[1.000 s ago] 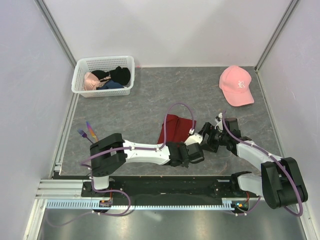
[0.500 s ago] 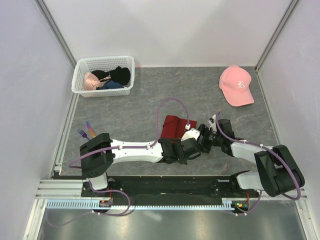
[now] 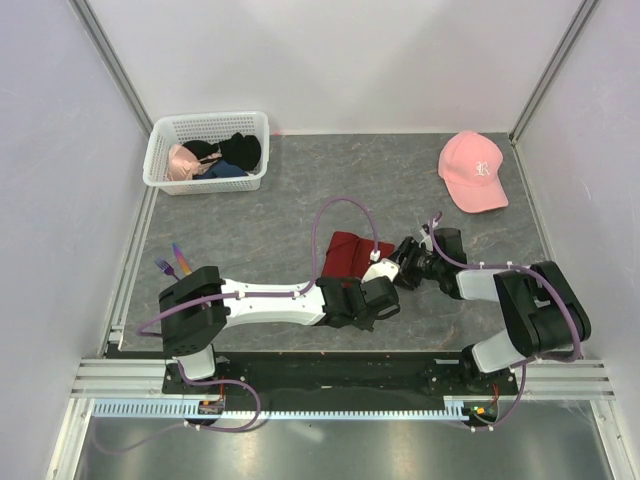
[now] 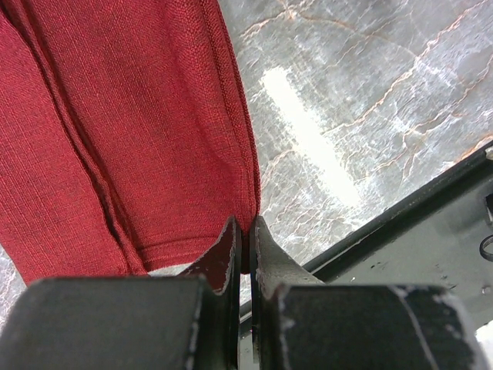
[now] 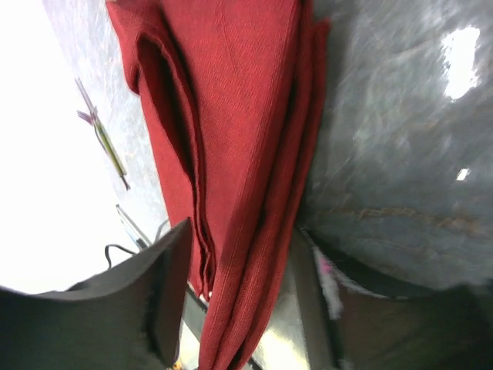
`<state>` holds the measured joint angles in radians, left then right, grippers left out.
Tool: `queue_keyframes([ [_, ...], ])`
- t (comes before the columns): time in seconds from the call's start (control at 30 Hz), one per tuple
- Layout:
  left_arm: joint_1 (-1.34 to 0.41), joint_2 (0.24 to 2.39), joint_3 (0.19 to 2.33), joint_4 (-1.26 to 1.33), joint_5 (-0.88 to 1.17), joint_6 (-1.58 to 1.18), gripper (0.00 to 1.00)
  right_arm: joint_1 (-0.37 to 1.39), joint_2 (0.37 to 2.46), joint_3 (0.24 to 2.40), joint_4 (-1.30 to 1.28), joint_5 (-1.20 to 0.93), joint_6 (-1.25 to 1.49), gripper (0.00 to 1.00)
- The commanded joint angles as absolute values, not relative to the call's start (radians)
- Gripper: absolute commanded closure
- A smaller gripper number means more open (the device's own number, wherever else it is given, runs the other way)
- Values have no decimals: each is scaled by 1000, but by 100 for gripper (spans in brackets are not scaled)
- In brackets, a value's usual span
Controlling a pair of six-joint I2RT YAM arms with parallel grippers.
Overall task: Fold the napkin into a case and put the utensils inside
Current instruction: Pick up the 2/3-rectangle-folded napkin at the center of the board.
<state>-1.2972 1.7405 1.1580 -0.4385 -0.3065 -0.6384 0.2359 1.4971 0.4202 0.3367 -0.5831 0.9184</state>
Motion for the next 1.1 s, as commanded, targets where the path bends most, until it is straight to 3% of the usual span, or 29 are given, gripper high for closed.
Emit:
queue_keyframes([
  [0.0, -1296, 1707, 1163, -405, -291, -669, 98, 219, 1555, 439, 394, -515, 884, 45],
  [0.37, -1295, 1700, 1152, -396, -276, -672, 98, 187, 1572, 472, 367, -480, 810, 53],
  [0.53, -1295, 1721, 1163, -380, -241, -676, 98, 181, 1574, 474, 379, -480, 798, 70],
  [0.77, -1292, 1756, 1193, -335, -173, -666, 97, 183, 1591, 485, 382, -499, 772, 100],
  [0.87, -1284, 1738, 1200, -311, -138, -643, 72, 183, 1597, 502, 361, -506, 749, 100],
  [0.93, -1250, 1717, 1200, -307, -124, -646, 49, 183, 1595, 520, 334, -505, 733, 100],
  [1.03, -1175, 1663, 1169, -287, -88, -663, 45, 181, 1595, 537, 310, -500, 712, 100],
  [1.07, -1152, 1628, 1154, -273, -62, -666, 51, 183, 1597, 540, 310, -502, 710, 100],
])
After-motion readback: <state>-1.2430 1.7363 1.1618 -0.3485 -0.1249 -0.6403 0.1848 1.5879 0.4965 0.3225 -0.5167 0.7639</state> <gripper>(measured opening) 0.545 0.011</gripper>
